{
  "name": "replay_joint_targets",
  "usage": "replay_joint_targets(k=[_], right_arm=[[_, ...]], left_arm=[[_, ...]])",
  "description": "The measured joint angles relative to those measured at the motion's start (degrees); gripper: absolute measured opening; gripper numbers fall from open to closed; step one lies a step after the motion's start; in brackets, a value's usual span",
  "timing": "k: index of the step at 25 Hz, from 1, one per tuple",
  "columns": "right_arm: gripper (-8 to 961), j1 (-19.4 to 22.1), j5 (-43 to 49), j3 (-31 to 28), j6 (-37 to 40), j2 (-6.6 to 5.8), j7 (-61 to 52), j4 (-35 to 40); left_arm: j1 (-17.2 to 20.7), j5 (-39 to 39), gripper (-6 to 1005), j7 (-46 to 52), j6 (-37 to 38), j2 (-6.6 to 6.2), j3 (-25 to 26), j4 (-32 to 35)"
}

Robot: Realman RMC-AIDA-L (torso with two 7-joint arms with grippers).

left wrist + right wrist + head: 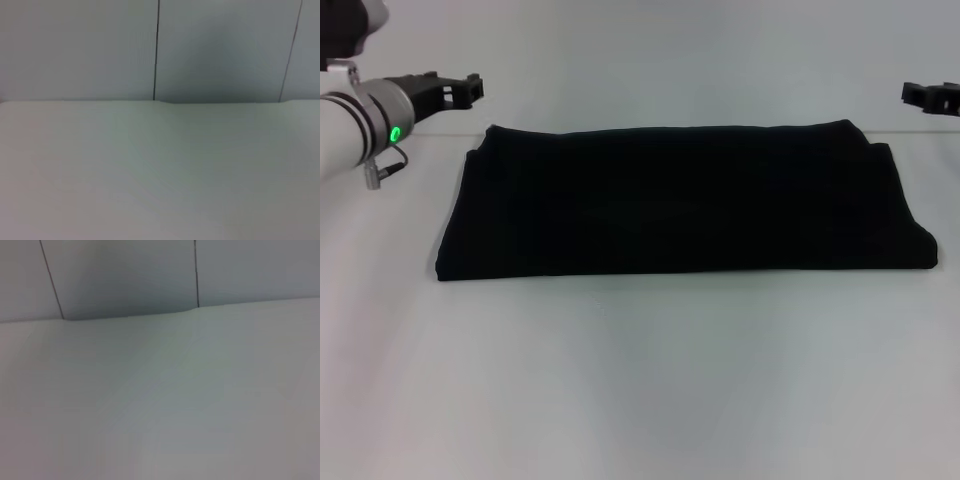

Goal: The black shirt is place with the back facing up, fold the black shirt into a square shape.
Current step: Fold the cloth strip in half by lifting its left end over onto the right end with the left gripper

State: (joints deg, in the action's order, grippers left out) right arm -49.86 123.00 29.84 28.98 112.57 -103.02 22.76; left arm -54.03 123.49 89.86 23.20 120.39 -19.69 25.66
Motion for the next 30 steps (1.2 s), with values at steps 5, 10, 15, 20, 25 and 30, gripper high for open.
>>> replay_joint_targets(k=[5,10,15,20,25,30], right_arm=[[555,4.63,-0.04,0.22,12.94,-1.42,-7.80,6.06],[702,10.56,0.04,-0.13,27.32,-2.33,-15.00,11.55],[748,15.57,0.00,-0.41,35.93,-2.66,-19.08,14.67],[744,18.21,0.31,-0.47,41.32,-3.94,-22.09,14.84],[740,18.71,0.34,-0.49,42.18,-4.75,-23.79,14.02],[736,18.00,0.34,-0.45,41.11,-4.88,-23.82,13.94]], left_arm=[[4.68,0.89,700,6.43,16.99,-1.28,-1.23,5.65],[10.35,0.36,758,11.11,35.55,-1.02,-1.58,13.34],[14.34,1.08,816,13.77,45.31,0.30,-2.73,18.69],[17.27,4.26,869,15.28,49.04,0.91,-4.17,22.24],[18.10,11.45,885,19.10,44.60,1.09,-4.05,22.21],[18.02,17.07,881,24.28,41.17,1.15,-4.36,21.36]])
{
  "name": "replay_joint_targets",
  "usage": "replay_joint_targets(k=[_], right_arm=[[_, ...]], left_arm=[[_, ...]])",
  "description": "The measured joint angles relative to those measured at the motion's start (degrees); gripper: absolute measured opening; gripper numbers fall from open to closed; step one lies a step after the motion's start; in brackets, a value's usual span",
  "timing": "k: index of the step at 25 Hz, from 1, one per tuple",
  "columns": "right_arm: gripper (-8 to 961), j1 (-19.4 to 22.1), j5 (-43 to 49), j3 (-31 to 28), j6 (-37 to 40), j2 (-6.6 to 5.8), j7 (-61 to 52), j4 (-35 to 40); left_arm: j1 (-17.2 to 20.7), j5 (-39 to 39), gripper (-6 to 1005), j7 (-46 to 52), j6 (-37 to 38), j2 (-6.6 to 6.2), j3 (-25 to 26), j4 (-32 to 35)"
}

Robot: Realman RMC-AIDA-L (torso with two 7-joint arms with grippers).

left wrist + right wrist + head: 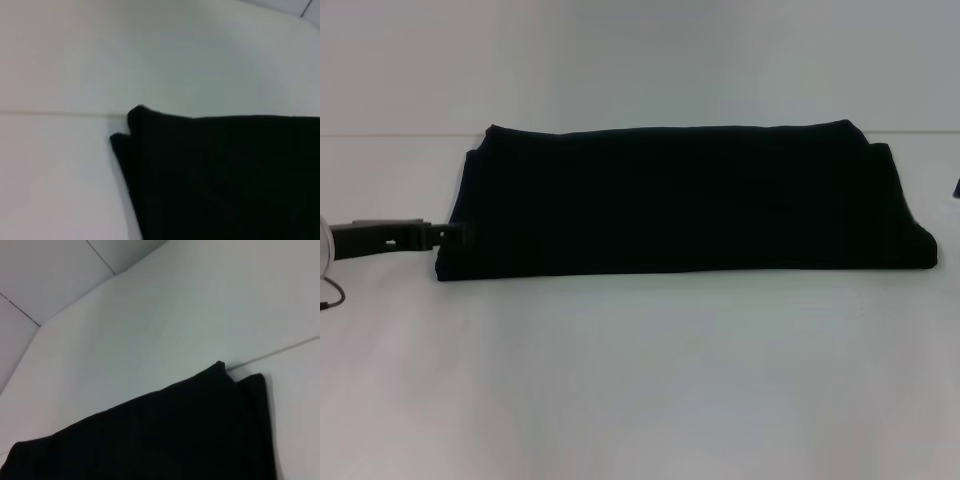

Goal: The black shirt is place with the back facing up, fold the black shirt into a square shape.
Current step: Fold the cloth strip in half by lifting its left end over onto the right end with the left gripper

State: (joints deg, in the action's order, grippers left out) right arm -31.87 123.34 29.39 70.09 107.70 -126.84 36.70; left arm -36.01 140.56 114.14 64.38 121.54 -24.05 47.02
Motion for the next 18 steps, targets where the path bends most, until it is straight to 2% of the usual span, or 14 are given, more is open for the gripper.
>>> replay_joint_targets(k=[9,18], right_arm=[[735,-0.94,0.06,0.38,-1.19,-0.23,-0.10,-0.10],[731,-1.33,0.06,0.41,-1.28,-0.31,-0.16,-0.14]], left_arm=[[-0.33,3.37,876,1.61,-0.27,-0.20,0.37,-2.93],[-0.55,3.60,872,1.68,-1.29,-0.31,0.01,-3.97]])
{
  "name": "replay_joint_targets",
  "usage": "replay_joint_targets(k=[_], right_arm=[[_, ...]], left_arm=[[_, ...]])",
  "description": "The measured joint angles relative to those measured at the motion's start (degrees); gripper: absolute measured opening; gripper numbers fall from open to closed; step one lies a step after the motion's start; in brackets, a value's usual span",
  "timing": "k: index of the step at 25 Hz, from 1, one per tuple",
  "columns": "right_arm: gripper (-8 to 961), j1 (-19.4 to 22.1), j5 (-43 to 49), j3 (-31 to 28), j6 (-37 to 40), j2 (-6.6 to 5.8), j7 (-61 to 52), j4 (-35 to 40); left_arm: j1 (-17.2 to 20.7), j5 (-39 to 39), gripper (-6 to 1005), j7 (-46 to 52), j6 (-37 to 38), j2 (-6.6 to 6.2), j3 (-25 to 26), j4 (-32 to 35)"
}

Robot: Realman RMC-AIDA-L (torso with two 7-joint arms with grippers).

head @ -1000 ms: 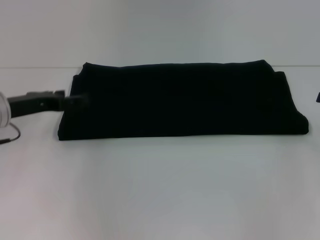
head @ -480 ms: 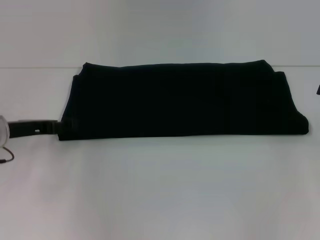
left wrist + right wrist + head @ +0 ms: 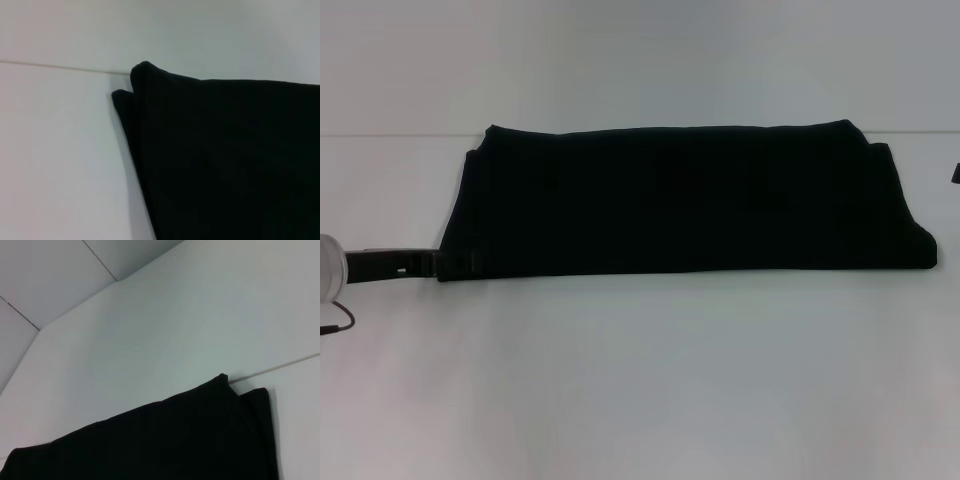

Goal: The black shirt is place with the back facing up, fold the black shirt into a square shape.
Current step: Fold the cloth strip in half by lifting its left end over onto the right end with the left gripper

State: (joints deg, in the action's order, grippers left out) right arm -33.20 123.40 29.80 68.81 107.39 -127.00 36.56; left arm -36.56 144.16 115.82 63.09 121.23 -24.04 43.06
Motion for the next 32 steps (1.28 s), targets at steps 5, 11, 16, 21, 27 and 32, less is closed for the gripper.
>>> replay_joint_targets(k=[5,11,16,21,27,32], right_arm=[[732,-0.02,0.00,0.00,0.02,0.00,0.00,0.00],[733,-0.02,0.00,0.00,0.06,0.00,-0.01,0.00],[733,-0.01,0.00,0.00,0.16,0.00,0.00,0.00],[732,0.21,0.00,-0.06,0.47,0.01,-0.01,0.00],[731,0.41,0.38,0.00,0.53,0.01,-0.09,0.00],[731,-0.10,4.68,0.17,0.10,-0.13,-1.54,-0.04]], left_arm=[[-0.24,1.06,870,-0.20,0.27,-0.12,-0.02,-0.26],[-0.44,1.37,867,-0.44,0.55,-0.10,-1.28,-0.22],[-0.56,2.15,689,-0.51,-0.33,0.04,-2.29,-0.15],[-0.71,2.34,569,-0.51,-0.43,0.06,-2.33,-0.07],[-0.76,2.57,456,-0.43,-1.47,0.01,-2.33,0.01],[-0.84,2.82,282,-0.55,-1.81,-0.09,-2.32,0.09]])
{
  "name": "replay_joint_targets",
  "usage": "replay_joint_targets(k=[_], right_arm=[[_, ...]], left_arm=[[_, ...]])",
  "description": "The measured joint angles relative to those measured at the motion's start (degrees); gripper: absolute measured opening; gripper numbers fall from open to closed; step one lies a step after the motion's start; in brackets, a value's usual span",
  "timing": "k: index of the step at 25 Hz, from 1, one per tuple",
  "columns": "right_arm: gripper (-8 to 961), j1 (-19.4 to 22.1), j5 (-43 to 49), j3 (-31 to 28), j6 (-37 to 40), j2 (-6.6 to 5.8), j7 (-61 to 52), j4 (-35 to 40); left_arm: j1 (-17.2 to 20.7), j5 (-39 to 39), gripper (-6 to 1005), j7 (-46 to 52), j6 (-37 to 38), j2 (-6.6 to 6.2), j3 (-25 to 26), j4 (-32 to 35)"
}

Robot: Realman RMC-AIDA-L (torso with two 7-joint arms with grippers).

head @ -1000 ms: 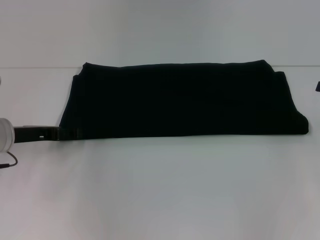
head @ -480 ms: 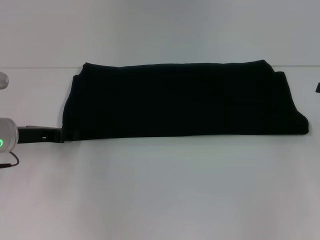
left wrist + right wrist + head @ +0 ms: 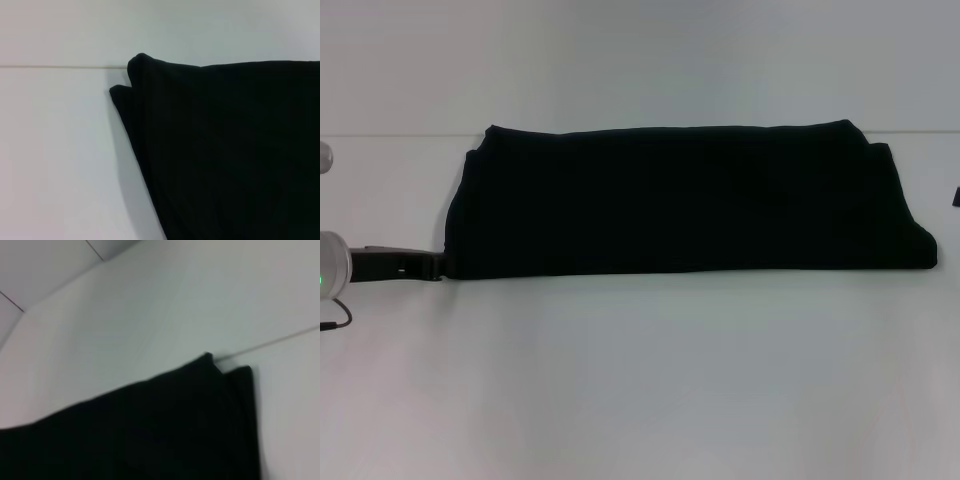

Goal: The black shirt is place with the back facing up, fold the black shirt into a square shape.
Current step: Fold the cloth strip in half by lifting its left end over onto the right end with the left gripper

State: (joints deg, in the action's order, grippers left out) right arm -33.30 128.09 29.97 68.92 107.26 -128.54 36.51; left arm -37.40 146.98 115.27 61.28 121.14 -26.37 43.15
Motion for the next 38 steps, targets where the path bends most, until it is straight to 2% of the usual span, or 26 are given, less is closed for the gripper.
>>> replay_joint_targets(k=[7,16,21,29,38], right_arm=[[733,-0.26,1.53,-0.06,-0.45,-0.10,-0.56,-0.04],[732,-1.82,6.28,0.26,-0.79,0.01,-2.41,-1.71],[732,-3.89,7.30,0.35,-4.35,0.73,-2.10,-5.03],[732,-5.86,7.35,1.14,-9.83,1.20,-1.97,-9.83],[716,-6.46,7.36,1.24,-12.18,2.23,-1.51,-10.63]], left_arm=[[-0.04,0.00,0,0.01,-0.33,-0.03,0.18,0.02],[0.00,-0.02,10,0.03,-0.72,-0.03,0.30,0.05],[-0.09,-0.03,16,0.03,-1.16,-0.03,0.07,-0.15],[-0.14,-0.03,25,0.04,-1.38,-0.11,0.00,-0.02],[-0.13,-0.02,36,0.14,-1.78,-0.11,0.00,-0.13]])
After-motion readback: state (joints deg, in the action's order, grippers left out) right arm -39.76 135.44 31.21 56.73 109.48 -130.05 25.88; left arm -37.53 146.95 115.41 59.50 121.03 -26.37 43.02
